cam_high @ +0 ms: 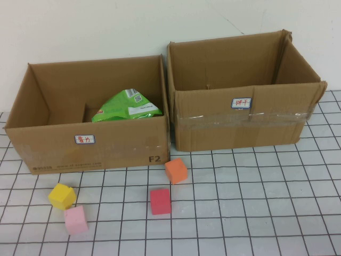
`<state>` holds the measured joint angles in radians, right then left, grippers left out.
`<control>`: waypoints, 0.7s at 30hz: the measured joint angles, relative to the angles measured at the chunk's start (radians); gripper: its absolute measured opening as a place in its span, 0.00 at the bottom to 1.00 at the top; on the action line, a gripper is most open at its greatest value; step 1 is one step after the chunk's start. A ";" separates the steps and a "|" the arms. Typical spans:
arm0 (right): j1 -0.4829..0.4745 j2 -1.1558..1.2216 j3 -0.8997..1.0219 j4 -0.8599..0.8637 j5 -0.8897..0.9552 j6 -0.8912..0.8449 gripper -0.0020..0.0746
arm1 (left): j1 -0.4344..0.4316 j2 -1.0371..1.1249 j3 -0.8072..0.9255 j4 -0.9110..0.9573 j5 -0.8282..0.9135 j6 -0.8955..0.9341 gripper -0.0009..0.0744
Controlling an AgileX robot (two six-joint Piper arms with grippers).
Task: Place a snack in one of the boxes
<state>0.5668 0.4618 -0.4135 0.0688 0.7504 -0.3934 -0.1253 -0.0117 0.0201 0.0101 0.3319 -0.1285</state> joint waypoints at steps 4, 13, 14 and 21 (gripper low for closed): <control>0.000 0.000 0.000 0.000 0.000 0.000 0.03 | 0.005 0.000 0.000 0.008 0.000 0.000 0.01; 0.000 0.000 0.000 0.000 0.000 0.000 0.03 | 0.006 0.000 0.000 0.011 0.000 0.000 0.01; 0.000 0.000 0.000 0.000 0.000 0.000 0.03 | 0.006 0.000 0.000 0.011 0.000 0.000 0.01; 0.000 -0.004 0.000 -0.013 -0.005 -0.013 0.03 | 0.006 0.000 0.000 0.013 0.000 0.000 0.01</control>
<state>0.5668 0.4577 -0.4135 0.0554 0.7459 -0.4063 -0.1194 -0.0117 0.0201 0.0228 0.3319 -0.1286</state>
